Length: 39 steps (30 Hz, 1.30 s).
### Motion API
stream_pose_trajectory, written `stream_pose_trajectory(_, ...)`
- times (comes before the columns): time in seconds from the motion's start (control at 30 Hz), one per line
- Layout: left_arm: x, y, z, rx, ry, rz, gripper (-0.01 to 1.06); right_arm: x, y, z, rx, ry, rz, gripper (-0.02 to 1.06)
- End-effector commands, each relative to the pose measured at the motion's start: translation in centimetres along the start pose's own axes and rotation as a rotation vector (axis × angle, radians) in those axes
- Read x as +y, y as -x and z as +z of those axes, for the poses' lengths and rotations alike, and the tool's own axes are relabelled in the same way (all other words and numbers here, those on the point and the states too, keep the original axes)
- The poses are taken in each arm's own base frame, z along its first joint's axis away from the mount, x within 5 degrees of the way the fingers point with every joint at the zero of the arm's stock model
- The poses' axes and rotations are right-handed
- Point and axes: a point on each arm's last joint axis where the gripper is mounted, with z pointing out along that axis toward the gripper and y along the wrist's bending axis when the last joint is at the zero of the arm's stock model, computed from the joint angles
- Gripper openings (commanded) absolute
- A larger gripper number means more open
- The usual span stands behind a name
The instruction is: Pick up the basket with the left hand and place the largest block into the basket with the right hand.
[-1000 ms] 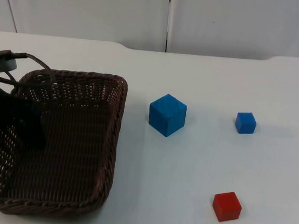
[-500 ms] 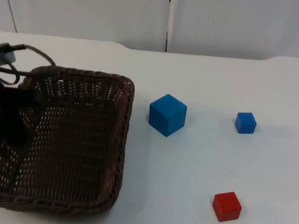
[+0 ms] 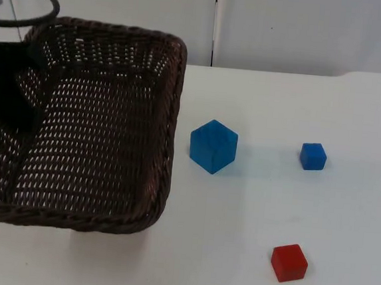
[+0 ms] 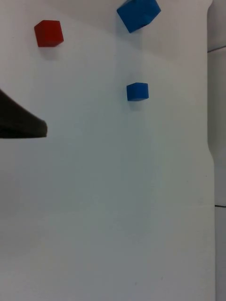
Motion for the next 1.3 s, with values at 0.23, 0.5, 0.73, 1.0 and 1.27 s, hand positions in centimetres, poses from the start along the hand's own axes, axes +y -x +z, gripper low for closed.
stream_pose_trajectory(0.23,-0.93,-0.01,-1.45,-0.021,-0.032,-0.007,0.0,-0.02,0.04,-0.09,-0.01,-0.01,0.006,1.05)
stream_pose_trajectory(0.5,-0.98,-0.09,-1.45,-0.013,-0.037,-0.009,0.0,-0.02,0.04,-0.09,-0.01,-0.01,0.006,1.05)
stream_pose_trajectory(0.73,-1.02,-0.16,-1.45,-0.004,-0.041,-0.008,0.0,-0.02,0.04,-0.09,-0.01,-0.01,0.006,1.05)
stream_pose_trajectory(1.0,-1.04,-0.22,-1.46,0.002,-0.044,-0.008,0.0,-0.02,0.04,-0.09,-0.01,-0.01,0.006,1.05)
stream_pose_trajectory(1.27,-1.03,-0.22,-1.45,0.002,-0.043,-0.007,0.0,-0.02,0.11,-0.13,-0.016,-0.01,0.006,1.05)
